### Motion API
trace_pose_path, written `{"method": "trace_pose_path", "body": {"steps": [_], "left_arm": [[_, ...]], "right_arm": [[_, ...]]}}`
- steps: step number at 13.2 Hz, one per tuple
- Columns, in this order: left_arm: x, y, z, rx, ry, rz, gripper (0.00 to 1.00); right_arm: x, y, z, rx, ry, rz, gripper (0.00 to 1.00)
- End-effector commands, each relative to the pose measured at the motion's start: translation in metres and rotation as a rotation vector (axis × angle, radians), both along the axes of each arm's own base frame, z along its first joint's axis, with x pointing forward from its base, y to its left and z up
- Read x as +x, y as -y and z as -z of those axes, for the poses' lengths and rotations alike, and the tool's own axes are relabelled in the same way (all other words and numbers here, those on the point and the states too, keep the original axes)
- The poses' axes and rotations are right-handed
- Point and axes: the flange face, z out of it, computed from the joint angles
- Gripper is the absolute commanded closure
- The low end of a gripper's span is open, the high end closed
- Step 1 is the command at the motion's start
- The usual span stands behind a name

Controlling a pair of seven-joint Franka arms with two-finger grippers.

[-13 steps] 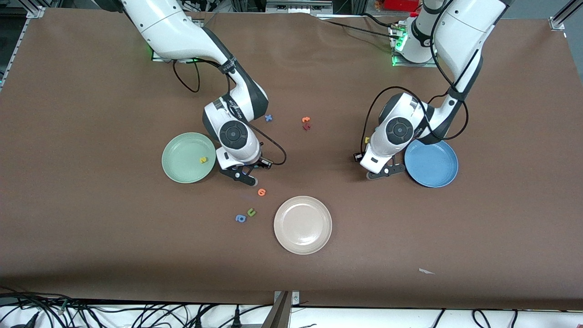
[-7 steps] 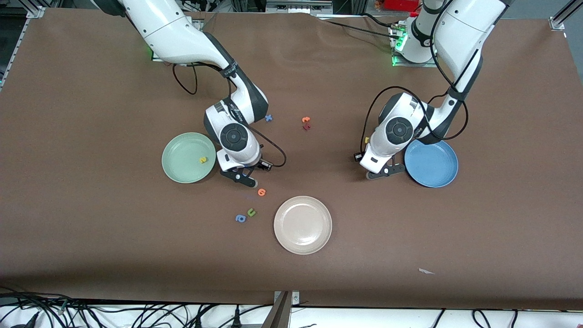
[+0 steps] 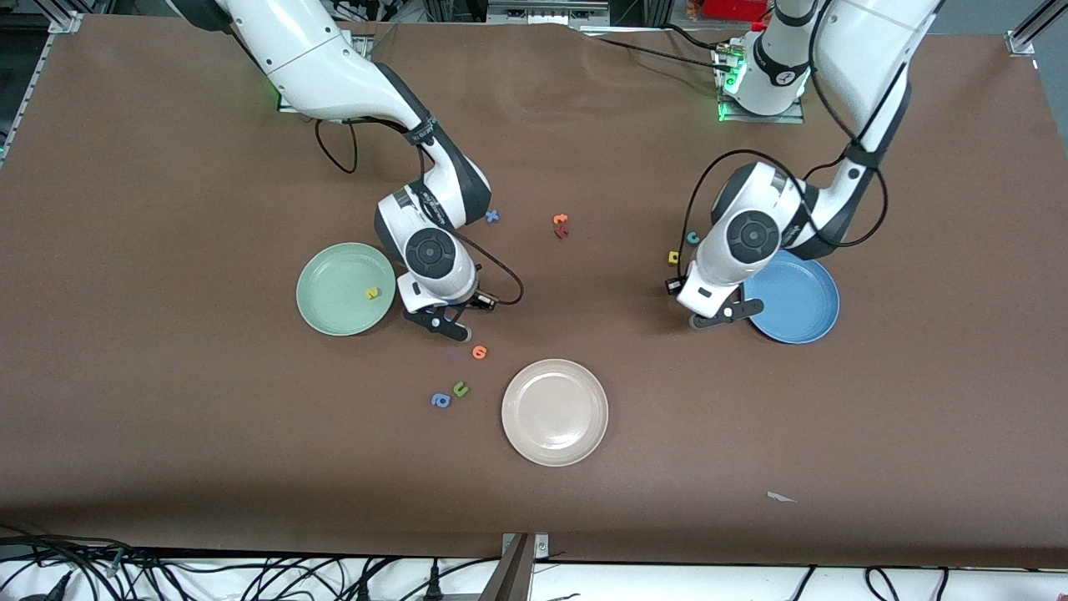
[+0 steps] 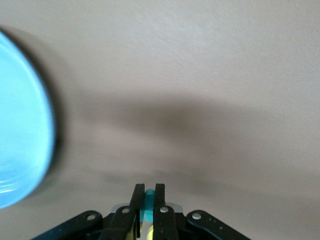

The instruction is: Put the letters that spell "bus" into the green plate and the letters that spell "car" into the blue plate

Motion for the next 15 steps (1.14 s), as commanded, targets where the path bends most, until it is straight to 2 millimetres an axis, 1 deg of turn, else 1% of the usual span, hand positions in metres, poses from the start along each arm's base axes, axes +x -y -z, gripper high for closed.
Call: {"method": "trace_pose_path", "body": {"steps": [1,2,3,5,6,8,10,11,12,13,14,15], "left_arm": [[0.001,-0.036,-0.044,-0.05,-0.068,0.08,1.0],[0.002,-0.054,-0.046,-0.055,-0.099,0.108,1.0],[0.0,-0.069,-0.044,-0.061,-0.135,0.138,1.0],[-0.001,-0.104,-0.035,-0.083,-0.172,0.186,1.0],[0.0,-0.119,-0.029,-0.095,-0.183,0.204,1.0],[-0.004,-0.134,-0.007,-0.084,-0.218,0.238,1.0],[-0.007,-0.137,0.013,-0.061,-0.248,0.266,1.0],[-0.007,-0.143,0.022,-0.055,-0.256,0.268,1.0],[-0.006,-0.146,0.029,-0.055,-0.245,0.271,1.0],[-0.006,-0.147,0.036,-0.06,-0.252,0.269,1.0],[-0.007,-0.152,0.04,-0.063,-0.259,0.263,0.99],[-0.007,-0.155,0.04,-0.064,-0.259,0.256,0.77]], "right_arm": [[0.002,0.003,-0.001,-0.009,0.012,-0.011,0.84],[0.004,0.005,-0.001,-0.011,0.014,-0.008,0.88],[0.005,0.005,-0.007,-0.01,0.02,-0.009,0.9],[0.015,0.014,-0.027,-0.012,0.041,0.002,0.9],[0.014,0.017,-0.036,-0.027,0.023,0.011,0.9],[0.02,0.036,-0.057,-0.064,0.0,-0.006,0.9],[0.026,0.065,-0.077,-0.103,-0.042,-0.056,0.9],[0.024,0.082,-0.083,-0.125,-0.078,-0.083,0.9],[0.019,0.1,-0.089,-0.13,-0.091,-0.108,0.9],[0.01,0.122,-0.089,-0.137,-0.108,-0.125,0.9],[0.003,0.147,-0.086,-0.138,-0.117,-0.149,0.9],[-0.005,0.173,-0.079,-0.132,-0.123,-0.18,0.9]]}}
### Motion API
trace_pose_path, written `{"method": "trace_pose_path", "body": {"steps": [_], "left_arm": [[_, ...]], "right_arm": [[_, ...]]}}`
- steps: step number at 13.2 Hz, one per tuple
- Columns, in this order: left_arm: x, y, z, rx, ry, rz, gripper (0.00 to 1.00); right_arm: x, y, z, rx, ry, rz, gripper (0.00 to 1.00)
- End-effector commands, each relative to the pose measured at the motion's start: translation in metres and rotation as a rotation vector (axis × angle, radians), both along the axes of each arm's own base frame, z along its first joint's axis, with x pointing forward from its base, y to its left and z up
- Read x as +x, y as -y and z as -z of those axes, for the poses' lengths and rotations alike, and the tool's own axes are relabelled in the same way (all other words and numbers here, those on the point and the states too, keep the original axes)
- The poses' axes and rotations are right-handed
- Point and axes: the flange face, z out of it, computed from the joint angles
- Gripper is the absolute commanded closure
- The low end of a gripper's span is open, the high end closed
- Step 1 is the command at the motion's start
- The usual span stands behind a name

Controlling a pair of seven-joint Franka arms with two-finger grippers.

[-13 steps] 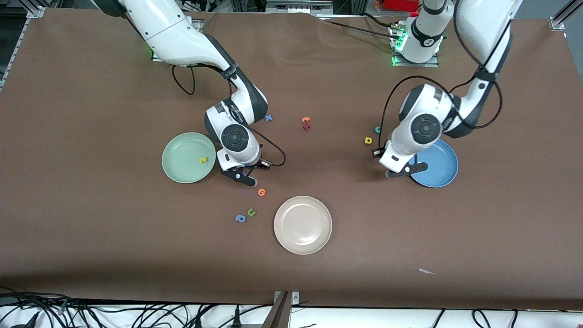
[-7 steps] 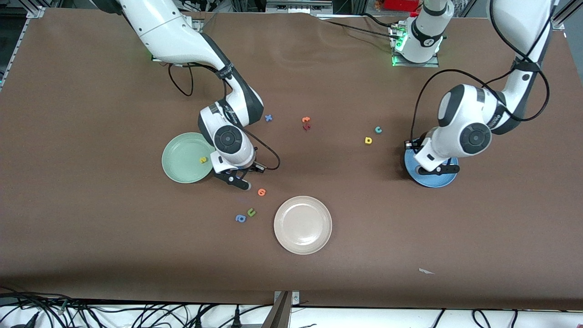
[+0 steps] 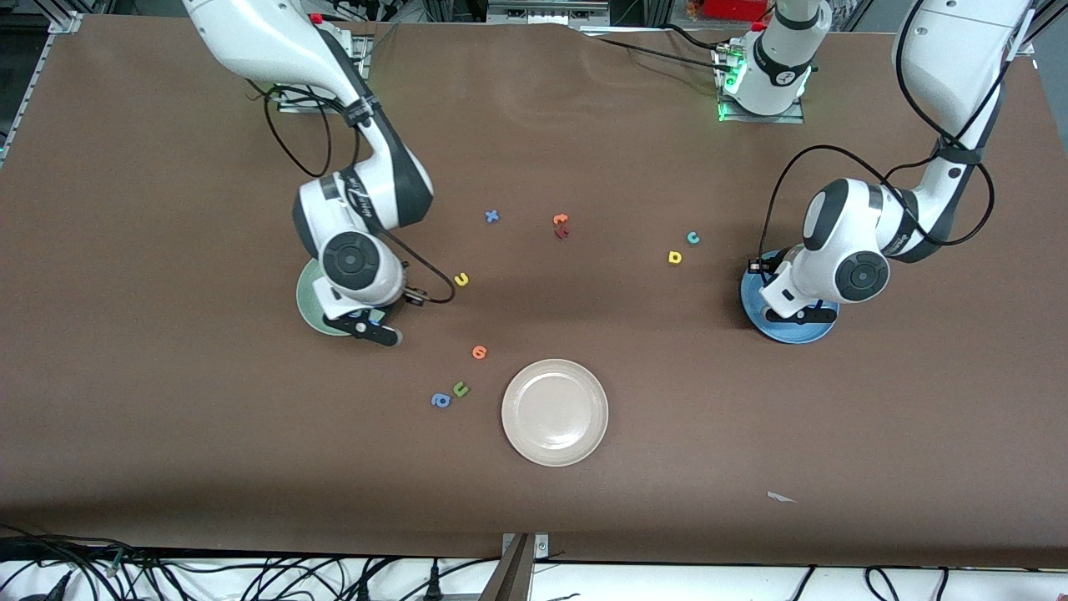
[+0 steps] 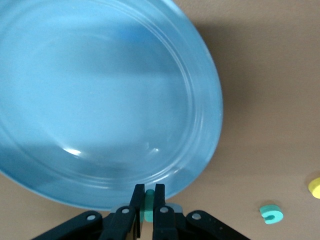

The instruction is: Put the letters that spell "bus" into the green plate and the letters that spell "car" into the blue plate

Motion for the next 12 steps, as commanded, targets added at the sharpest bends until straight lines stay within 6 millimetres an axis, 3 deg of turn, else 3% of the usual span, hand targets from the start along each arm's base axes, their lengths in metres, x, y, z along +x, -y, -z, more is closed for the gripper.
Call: {"method": "trace_pose_path", "body": {"steps": [1,2,3,4,5,6,7,8,10,12], "left_arm": [[0.004,-0.009,-0.001,-0.004,0.012,0.026,0.41],[0.007,-0.01,-0.007,-0.006,0.021,0.033,0.07],[0.01,-0.007,-0.016,-0.009,0.03,0.027,0.01],[0.011,-0.003,-0.026,-0.006,0.041,0.021,0.01],[0.011,0.02,-0.035,-0.032,0.049,0.01,0.01],[0.009,0.036,-0.038,-0.042,0.048,-0.016,0.0],[0.007,0.051,-0.04,-0.041,0.051,-0.013,0.0],[0.004,0.066,-0.042,-0.043,0.053,-0.025,0.0],[-0.004,0.101,-0.043,-0.027,0.067,-0.078,0.0],[-0.011,0.124,-0.039,-0.036,0.116,-0.125,0.0]], "right_arm": [[-0.042,0.065,0.015,0.012,-0.03,-0.086,0.9],[-0.053,0.087,0.029,0.02,-0.029,-0.105,0.9],[-0.064,0.103,0.045,0.025,-0.033,-0.129,0.89],[-0.068,0.112,0.053,0.026,-0.031,-0.14,0.89],[-0.068,0.117,0.058,0.024,-0.04,-0.144,0.88],[-0.069,0.117,0.059,0.023,-0.048,-0.148,0.7],[-0.07,0.118,0.059,0.023,-0.049,-0.146,0.34],[-0.067,0.119,0.055,0.025,-0.04,-0.143,0.19],[-0.061,0.114,0.038,0.036,-0.01,-0.135,0.1],[-0.054,0.102,0.021,0.053,-0.006,-0.133,0.1]]}}
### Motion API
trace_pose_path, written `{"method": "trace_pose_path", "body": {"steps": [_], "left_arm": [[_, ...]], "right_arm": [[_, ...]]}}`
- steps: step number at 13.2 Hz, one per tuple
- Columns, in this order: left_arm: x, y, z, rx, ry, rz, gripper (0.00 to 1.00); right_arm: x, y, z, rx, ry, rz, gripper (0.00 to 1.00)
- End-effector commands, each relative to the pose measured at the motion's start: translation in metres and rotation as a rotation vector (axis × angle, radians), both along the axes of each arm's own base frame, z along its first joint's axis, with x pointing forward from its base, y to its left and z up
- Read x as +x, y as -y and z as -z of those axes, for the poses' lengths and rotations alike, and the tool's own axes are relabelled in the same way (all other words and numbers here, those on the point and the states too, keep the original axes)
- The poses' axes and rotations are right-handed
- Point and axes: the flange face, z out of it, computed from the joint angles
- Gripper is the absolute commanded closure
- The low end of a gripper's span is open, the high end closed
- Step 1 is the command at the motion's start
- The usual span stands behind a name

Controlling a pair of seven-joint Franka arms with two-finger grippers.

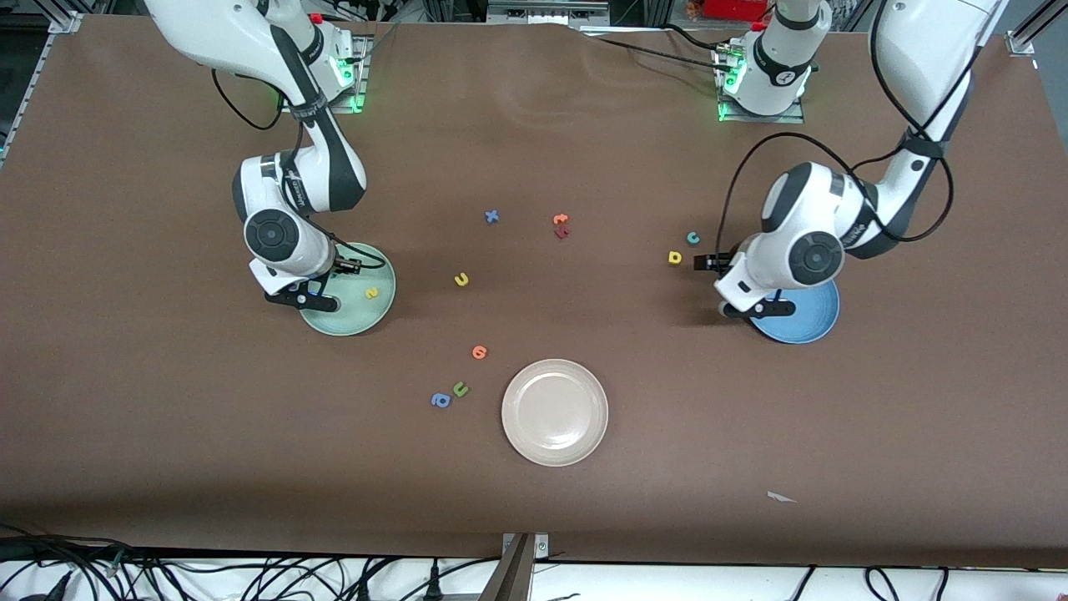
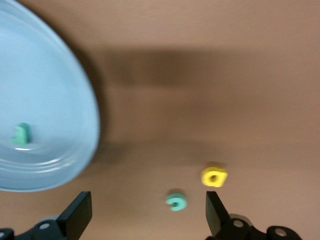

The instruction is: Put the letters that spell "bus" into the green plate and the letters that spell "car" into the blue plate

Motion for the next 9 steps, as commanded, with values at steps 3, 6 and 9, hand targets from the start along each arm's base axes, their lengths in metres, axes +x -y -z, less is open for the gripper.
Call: {"method": "trace_pose_path", "body": {"steps": [3,6,9], "left_arm": [[-0.031,0.038,0.022,-0.046,0.111,-0.101,0.01],[-0.046,0.055,0.04,-0.057,0.127,-0.107,0.07],[-0.056,0.066,0.052,-0.055,0.099,-0.09,0.14]], "right_arm": [[-0.001,-0.058,-0.037,0.079,-0.007,0.086,0.11],[-0.009,-0.109,-0.034,0.101,0.05,0.143,0.12],[-0.003,-0.161,-0.027,0.106,0.093,0.242,0.17]]}}
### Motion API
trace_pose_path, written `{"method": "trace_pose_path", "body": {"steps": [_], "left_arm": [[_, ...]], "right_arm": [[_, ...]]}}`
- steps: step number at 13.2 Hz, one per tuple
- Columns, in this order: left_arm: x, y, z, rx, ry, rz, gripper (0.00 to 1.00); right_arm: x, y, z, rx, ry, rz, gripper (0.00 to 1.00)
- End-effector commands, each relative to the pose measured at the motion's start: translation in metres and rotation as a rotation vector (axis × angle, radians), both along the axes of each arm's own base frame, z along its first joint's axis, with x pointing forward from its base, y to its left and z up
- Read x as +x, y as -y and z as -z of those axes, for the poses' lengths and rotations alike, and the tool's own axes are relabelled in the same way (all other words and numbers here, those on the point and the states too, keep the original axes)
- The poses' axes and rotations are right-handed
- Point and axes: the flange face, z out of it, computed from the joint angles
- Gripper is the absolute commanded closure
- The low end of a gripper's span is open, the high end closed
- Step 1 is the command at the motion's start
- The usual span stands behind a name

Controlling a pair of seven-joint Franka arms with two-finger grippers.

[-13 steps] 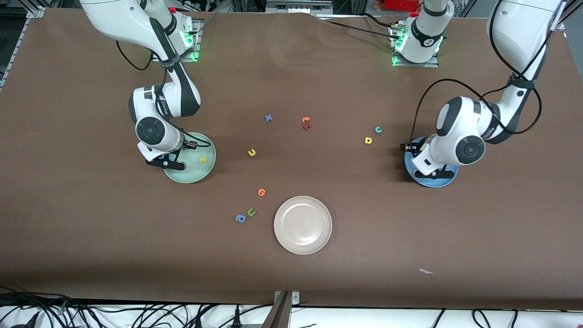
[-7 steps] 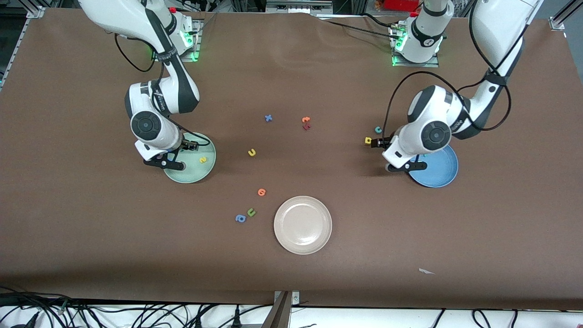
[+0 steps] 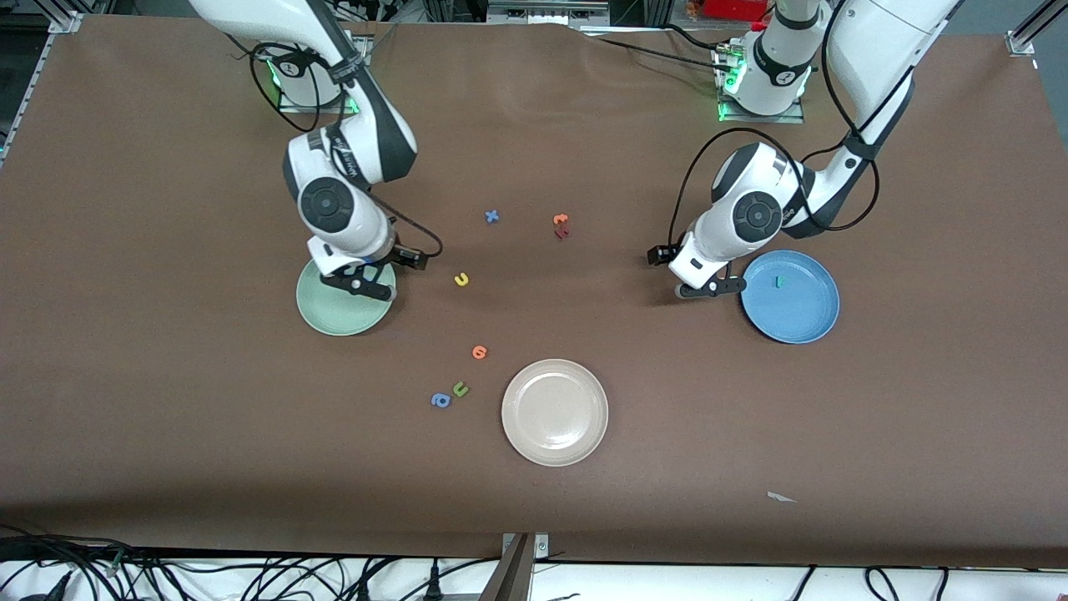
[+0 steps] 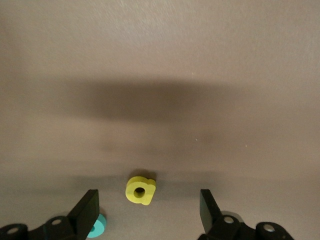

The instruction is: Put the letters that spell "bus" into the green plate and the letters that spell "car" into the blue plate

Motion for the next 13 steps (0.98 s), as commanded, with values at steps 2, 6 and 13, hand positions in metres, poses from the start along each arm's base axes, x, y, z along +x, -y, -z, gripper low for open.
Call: {"method": "trace_pose_path", "body": {"steps": [2,6,13], "left_arm": [[-0.007,0.01,0.009,-0.002,-0.016,-0.006,0.17],[-0.01,0.007,0.022,0.035,-0.012,0.025,0.18],[-0.008,0.006,0.025,0.028,0.001,0.019,0.4]], "right_arm": [[0.007,-0.075,0.027,-0.033,0.028,0.216,0.19],[0.012,-0.096,0.046,-0.022,0.089,0.454,0.19],[-0.005,-0.105,0.071,-0.054,0.068,0.448,0.47]]}}
